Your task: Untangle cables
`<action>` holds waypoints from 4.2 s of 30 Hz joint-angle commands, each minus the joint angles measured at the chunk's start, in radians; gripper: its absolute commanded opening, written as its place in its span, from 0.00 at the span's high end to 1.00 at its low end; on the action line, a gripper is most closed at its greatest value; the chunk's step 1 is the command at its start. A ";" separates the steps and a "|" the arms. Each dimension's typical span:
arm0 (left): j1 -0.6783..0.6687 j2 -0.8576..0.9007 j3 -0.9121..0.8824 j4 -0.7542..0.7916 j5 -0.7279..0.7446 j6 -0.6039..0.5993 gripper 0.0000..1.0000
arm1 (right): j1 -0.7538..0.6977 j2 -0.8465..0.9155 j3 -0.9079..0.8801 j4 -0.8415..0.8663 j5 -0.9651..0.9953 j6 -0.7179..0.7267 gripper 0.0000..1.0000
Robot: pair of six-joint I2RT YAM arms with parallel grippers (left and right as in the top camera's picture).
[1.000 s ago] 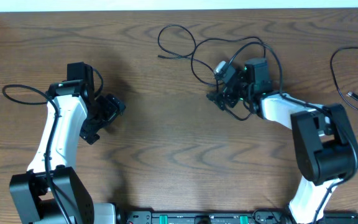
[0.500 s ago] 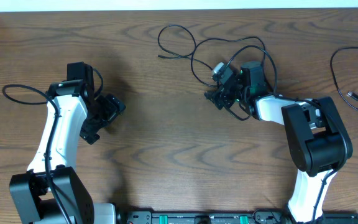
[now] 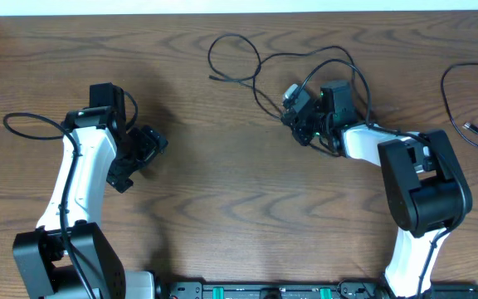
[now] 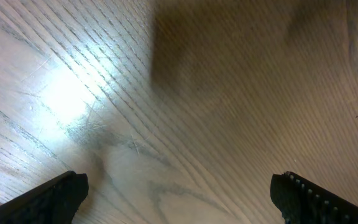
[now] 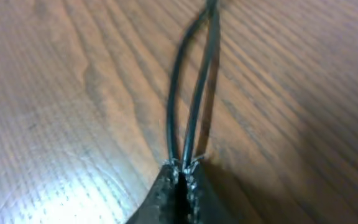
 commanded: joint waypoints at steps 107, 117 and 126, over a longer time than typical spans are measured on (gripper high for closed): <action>0.000 0.000 0.003 -0.003 -0.021 -0.010 0.01 | -0.050 0.087 0.085 -0.151 0.195 -0.072 0.91; 0.000 0.000 0.003 -0.003 -0.021 -0.010 0.01 | -0.135 0.090 0.085 -0.049 0.410 0.121 0.99; 0.000 0.000 0.003 -0.003 -0.021 -0.010 0.01 | -0.416 0.090 0.085 -0.033 0.502 0.179 0.99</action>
